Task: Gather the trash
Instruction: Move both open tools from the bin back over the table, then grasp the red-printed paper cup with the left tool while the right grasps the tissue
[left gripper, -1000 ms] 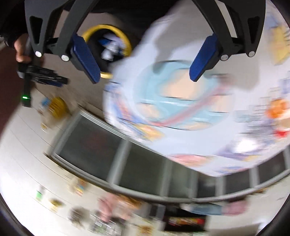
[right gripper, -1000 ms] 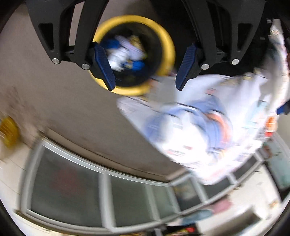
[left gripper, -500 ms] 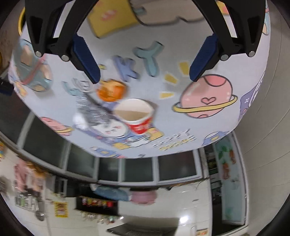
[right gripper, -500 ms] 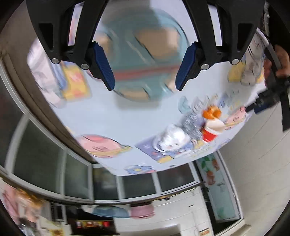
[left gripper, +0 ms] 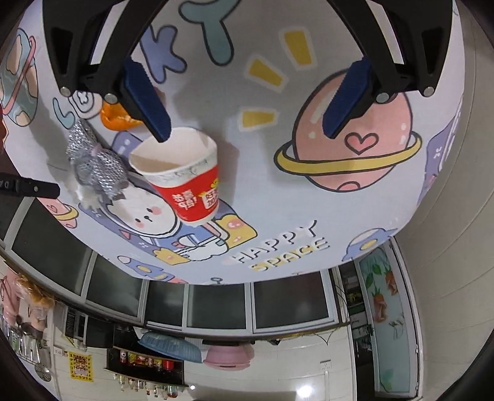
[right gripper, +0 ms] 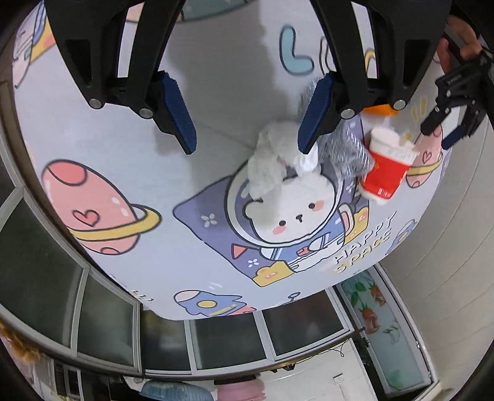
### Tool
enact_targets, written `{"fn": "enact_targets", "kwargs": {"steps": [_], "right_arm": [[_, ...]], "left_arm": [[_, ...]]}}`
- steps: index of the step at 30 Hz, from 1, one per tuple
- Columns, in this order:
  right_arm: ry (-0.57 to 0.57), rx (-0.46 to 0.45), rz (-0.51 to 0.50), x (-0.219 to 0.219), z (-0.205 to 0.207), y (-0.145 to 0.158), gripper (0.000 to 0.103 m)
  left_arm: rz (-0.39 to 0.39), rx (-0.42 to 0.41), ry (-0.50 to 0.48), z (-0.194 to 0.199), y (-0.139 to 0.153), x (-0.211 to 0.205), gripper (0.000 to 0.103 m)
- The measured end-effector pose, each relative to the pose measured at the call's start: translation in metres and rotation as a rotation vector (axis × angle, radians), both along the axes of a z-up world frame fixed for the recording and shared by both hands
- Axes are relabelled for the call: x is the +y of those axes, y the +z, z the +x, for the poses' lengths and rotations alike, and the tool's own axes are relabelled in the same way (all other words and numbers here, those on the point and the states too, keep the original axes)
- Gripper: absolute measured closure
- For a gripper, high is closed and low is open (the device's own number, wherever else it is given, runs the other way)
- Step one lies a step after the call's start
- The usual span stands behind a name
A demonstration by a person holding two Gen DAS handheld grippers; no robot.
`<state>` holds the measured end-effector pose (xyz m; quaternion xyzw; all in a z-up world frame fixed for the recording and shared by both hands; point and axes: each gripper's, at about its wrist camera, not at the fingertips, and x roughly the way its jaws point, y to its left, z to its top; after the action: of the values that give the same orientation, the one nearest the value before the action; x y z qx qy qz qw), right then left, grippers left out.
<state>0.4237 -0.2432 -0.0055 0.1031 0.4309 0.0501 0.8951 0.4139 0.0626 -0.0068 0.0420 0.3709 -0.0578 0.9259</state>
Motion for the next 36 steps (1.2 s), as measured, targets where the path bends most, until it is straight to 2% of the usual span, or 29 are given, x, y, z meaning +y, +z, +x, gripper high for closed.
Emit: {"fn": "enact_targets", "kwargs": {"steps": [6, 13, 18, 19, 20, 21, 23, 24, 28, 31, 36], "right_arm": [[0.0, 0.044, 0.023, 0.006, 0.026, -0.011, 0.038], [0.007, 0.072, 0.047, 0.012, 0.04, -0.025, 0.038], [0.029, 0.087, 0.055, 0.016, 0.043, -0.027, 0.046], [0.032, 0.086, 0.056, 0.016, 0.043, -0.027, 0.052], [0.034, 0.083, 0.054, 0.016, 0.042, -0.026, 0.062], [0.036, 0.081, 0.05, 0.016, 0.042, -0.025, 0.068], [0.054, 0.076, 0.044, 0.019, 0.041, -0.022, 0.086], [0.062, 0.069, 0.036, 0.021, 0.04, -0.02, 0.088], [0.074, 0.046, 0.044, 0.023, 0.033, -0.016, 0.094], [0.071, 0.034, 0.079, 0.017, 0.025, -0.011, 0.094], [0.058, -0.005, 0.084, 0.006, 0.006, 0.004, 0.094]], "left_arm": [[-0.007, 0.037, -0.001, 0.021, -0.012, -0.001, 0.008], [-0.079, 0.107, 0.008, 0.047, -0.024, -0.002, 0.008], [-0.095, 0.138, 0.009, 0.062, -0.031, -0.007, 0.008], [-0.103, 0.142, 0.009, 0.065, -0.031, -0.009, 0.011], [-0.11, 0.142, 0.01, 0.066, -0.031, -0.009, 0.025], [-0.113, 0.145, 0.011, 0.067, -0.032, -0.009, 0.034], [-0.129, 0.16, -0.005, 0.068, -0.032, -0.011, 0.082], [-0.141, 0.167, -0.017, 0.069, -0.033, -0.012, 0.091], [-0.136, 0.136, -0.018, 0.064, -0.026, -0.014, 0.093], [-0.192, 0.119, -0.03, 0.056, -0.015, -0.009, 0.093], [-0.181, 0.088, -0.041, 0.037, -0.002, -0.005, 0.093]]}}
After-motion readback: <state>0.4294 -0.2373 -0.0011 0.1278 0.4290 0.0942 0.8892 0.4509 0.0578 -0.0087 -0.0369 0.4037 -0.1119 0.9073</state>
